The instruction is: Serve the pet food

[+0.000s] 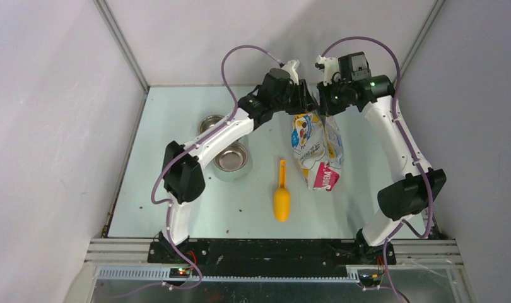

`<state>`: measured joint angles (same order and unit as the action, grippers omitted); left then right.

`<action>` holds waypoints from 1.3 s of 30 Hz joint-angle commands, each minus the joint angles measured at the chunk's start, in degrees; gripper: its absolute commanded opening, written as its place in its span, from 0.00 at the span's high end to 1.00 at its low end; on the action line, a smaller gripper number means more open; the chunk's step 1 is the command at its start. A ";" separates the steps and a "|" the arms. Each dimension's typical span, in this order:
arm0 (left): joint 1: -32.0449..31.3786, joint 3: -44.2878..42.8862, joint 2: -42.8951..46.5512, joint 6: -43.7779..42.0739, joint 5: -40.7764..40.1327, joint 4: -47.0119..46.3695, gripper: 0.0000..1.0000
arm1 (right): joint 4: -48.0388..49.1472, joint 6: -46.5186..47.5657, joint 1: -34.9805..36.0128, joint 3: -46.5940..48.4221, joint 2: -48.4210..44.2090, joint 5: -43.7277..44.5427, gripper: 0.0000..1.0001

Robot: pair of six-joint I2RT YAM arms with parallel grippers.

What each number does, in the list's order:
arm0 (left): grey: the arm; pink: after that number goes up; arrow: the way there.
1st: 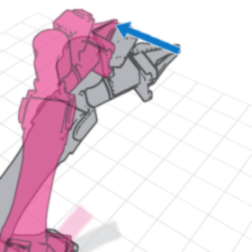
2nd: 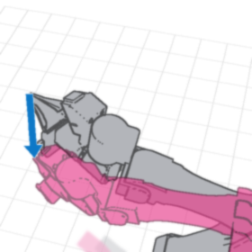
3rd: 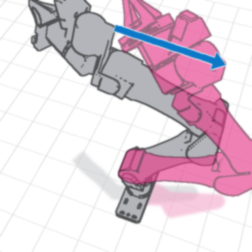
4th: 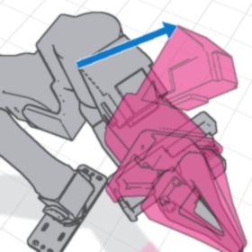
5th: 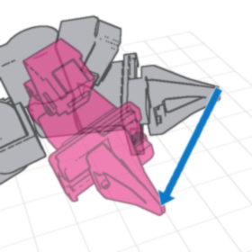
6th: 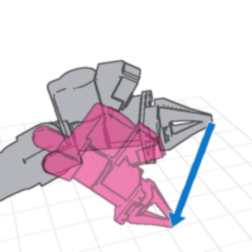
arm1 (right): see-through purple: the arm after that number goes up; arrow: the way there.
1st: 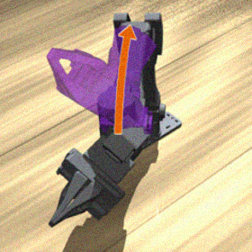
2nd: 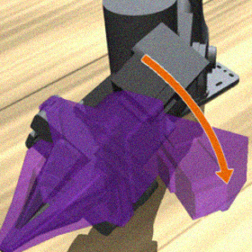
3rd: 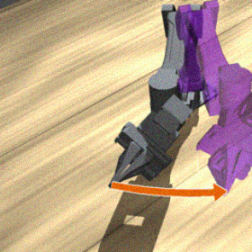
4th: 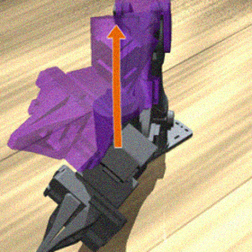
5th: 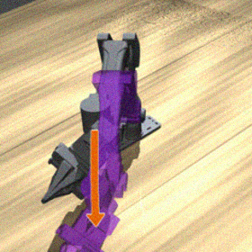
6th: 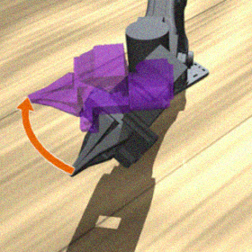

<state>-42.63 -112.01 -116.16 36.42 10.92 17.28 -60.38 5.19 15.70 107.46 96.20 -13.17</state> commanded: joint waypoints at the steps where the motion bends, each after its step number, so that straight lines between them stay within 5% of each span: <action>1: -0.18 -3.26 -0.13 3.05 -1.10 -2.77 0.60 | 0.08 1.22 0.90 -0.64 -2.27 1.52 0.95; 4: -0.19 -3.96 -0.40 3.75 -2.15 -3.31 0.62 | 0.36 1.22 1.23 -0.39 -2.31 2.12 0.96; 11: 0.31 -3.85 0.50 1.71 -9.33 4.07 0.99 | 2.29 0.40 1.76 0.12 -2.52 9.58 1.00; 21: 3.45 -2.70 8.34 -4.99 -17.27 13.04 1.00 | 6.98 -0.82 -1.12 4.26 -2.85 29.35 1.00; 25: 4.42 -2.80 10.10 -7.27 -17.71 12.23 1.00 | 6.37 -0.51 -2.34 4.09 -3.93 26.30 1.00; 29: 4.44 -3.41 9.89 -8.74 -6.23 7.44 1.00 | 3.59 -0.47 -0.62 1.70 -5.65 15.17 1.00; 31: 4.13 -3.39 9.74 -8.85 0.95 5.31 0.84 | 2.84 0.20 1.87 0.36 -6.54 14.02 1.00; 34: 2.53 -3.58 10.02 -11.11 1.97 5.58 0.49 | 2.12 0.20 4.85 -0.79 -7.34 13.84 0.79; 37: 1.67 -3.60 9.63 -11.85 -0.55 6.80 0.38 | 2.03 -1.11 5.37 -1.79 -7.56 14.43 0.57; 39: 0.85 -3.27 8.98 -11.90 -3.44 8.11 0.36 | 2.02 -1.76 5.34 -2.45 -7.50 16.44 0.52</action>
<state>-40.16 -114.13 -108.01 26.81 8.99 25.15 -59.51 4.56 21.19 105.84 90.94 1.85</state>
